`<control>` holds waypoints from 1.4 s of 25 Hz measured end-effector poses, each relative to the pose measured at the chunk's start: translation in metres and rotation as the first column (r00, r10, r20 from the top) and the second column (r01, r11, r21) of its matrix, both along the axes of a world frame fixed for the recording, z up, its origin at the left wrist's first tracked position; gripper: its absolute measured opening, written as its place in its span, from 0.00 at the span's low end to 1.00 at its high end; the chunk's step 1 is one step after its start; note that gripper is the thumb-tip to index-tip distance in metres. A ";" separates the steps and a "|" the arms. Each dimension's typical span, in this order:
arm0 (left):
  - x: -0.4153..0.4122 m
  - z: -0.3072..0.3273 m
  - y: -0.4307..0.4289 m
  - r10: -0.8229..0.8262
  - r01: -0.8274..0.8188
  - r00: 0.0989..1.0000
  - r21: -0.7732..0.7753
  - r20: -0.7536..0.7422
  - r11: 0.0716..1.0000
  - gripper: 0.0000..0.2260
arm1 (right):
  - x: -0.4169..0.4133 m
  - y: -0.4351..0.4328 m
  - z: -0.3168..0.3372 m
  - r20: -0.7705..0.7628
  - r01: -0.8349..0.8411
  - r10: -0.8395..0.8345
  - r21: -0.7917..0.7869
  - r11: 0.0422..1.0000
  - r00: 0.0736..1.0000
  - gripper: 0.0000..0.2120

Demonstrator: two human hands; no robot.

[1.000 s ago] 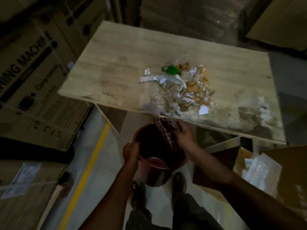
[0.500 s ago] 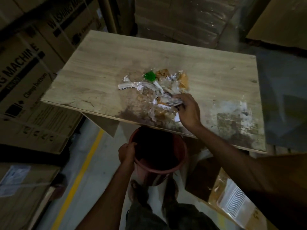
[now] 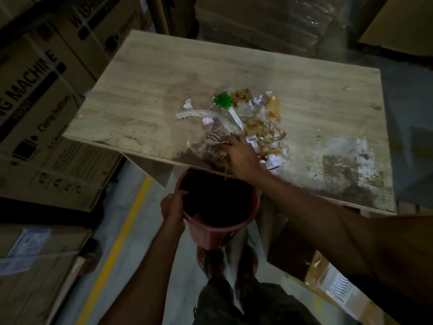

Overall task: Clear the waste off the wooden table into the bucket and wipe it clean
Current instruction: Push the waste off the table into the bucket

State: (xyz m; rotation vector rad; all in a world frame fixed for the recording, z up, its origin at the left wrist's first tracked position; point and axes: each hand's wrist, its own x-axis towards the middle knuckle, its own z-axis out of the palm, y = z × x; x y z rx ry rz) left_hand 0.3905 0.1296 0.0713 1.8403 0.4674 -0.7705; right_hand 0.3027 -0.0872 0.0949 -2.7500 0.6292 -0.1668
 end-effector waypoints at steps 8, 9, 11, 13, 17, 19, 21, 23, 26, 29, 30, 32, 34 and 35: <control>0.009 -0.009 0.001 -0.079 0.079 0.996 -0.009 -0.047 0.997 0.06 | -0.066 0.102 -0.009 0.088 -0.056 0.043 0.148 0.987 0.995 0.34; 0.007 -0.008 0.000 -0.079 0.078 0.996 -0.017 -0.052 0.997 0.05 | -0.067 0.104 -0.007 0.094 -0.046 0.031 0.169 0.985 0.995 0.34; 0.004 -0.009 -0.003 -0.076 0.074 0.996 -0.022 -0.052 0.997 0.05 | -0.067 0.101 0.000 0.130 0.013 -0.039 0.196 0.981 0.991 0.31; 0.004 -0.009 -0.004 -0.070 0.069 0.996 -0.028 -0.050 0.997 0.05 | -0.070 0.093 0.009 0.191 0.099 -0.142 0.218 0.971 0.971 0.26; 0.004 -0.007 -0.004 -0.041 0.037 0.998 -0.068 -0.053 0.997 0.04 | -0.068 0.071 0.032 0.307 0.356 -0.440 0.294 0.887 0.844 0.16; 0.003 -0.007 -0.002 -0.036 0.033 0.998 -0.070 -0.043 0.997 0.04 | -0.055 0.056 0.039 0.314 0.462 -0.589 0.395 0.794 0.745 0.15; 0.003 -0.009 -0.001 -0.049 0.046 0.998 -0.071 -0.033 0.996 0.04 | -0.041 0.043 0.045 0.348 0.533 -0.686 0.443 0.721 0.639 0.13; 0.004 -0.011 0.000 -0.065 0.063 0.998 -0.065 -0.020 0.996 0.03 | -0.028 0.034 0.047 0.395 0.591 -0.715 0.401 0.700 0.577 0.12; 0.005 -0.015 0.000 -0.078 0.077 0.997 -0.050 -0.005 0.996 0.03 | 0.003 0.024 0.038 0.396 0.538 -0.591 0.248 0.806 0.703 0.15; 0.005 -0.017 0.000 -0.100 0.100 0.995 -0.040 0.005 0.994 0.03 | 0.029 0.019 0.017 0.048 0.187 -0.191 0.077 0.979 0.980 0.23; 0.006 -0.017 0.000 -0.098 0.098 0.995 -0.039 0.008 0.994 0.04 | 0.032 0.020 0.011 -0.054 0.056 -0.054 0.041 0.998 0.997 0.24; 0.009 -0.020 0.001 -0.094 0.094 0.996 -0.036 0.014 0.995 0.05 | 0.027 0.032 0.000 -0.105 -0.061 0.064 0.027 0.998 0.992 0.26; 0.011 -0.021 0.003 -0.092 0.092 0.996 -0.035 0.006 0.995 0.06 | 0.009 0.056 -0.005 -0.065 -0.043 0.043 0.001 0.999 0.997 0.27; 0.011 -0.021 0.004 -0.094 0.094 0.996 -0.029 0.002 0.995 0.08 | -0.004 0.072 -0.010 -0.022 -0.054 0.054 -0.006 0.999 0.998 0.27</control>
